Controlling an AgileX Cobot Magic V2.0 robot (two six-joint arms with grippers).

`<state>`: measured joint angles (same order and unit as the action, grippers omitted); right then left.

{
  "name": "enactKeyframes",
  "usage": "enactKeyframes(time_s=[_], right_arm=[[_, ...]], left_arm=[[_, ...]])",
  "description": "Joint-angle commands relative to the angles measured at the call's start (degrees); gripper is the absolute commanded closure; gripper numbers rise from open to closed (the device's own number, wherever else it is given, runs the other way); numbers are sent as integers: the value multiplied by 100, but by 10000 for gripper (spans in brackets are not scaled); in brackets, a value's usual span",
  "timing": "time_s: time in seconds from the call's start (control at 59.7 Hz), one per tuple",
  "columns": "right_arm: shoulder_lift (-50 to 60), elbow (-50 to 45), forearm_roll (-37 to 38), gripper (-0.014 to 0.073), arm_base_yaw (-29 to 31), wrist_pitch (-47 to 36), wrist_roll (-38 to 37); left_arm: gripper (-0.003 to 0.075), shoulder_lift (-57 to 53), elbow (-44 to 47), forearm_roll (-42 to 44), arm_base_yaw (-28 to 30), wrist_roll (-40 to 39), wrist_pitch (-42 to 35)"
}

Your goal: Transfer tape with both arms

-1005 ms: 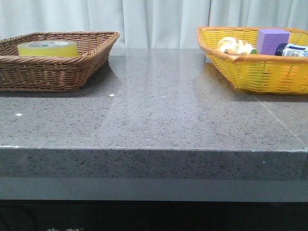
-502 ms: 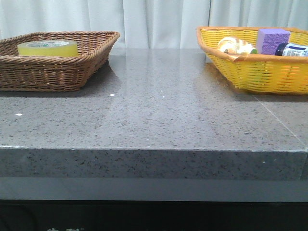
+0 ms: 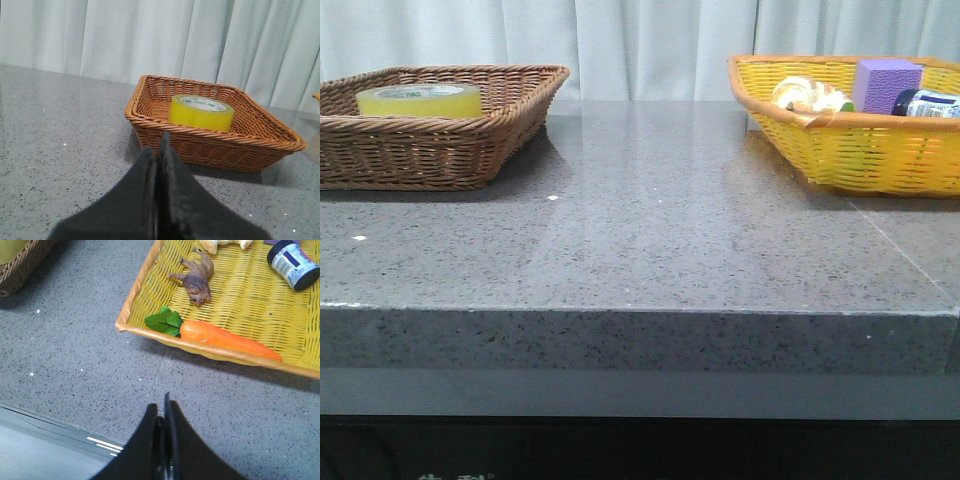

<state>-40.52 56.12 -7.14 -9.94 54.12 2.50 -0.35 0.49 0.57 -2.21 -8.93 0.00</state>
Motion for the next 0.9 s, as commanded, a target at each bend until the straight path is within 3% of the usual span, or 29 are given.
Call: enactKeyframes(time_s=[0.0, 0.402, 0.72, 0.887], right_arm=[[-15, 129, -56, 662, 4, -357, 39], [524, -214, -65, 662, 331, -667, 39], [2304, -2736, 145, 662, 680, -3695, 145], [3365, -4246, 140, 662, 739, -4714, 145]], left_arm=[[740, -116, 230, -57, -48, -2, -413], [740, -116, 230, -57, -48, -2, -413], [740, -116, 230, -57, -48, -2, -413], [740, -116, 230, -57, -48, -2, -413]])
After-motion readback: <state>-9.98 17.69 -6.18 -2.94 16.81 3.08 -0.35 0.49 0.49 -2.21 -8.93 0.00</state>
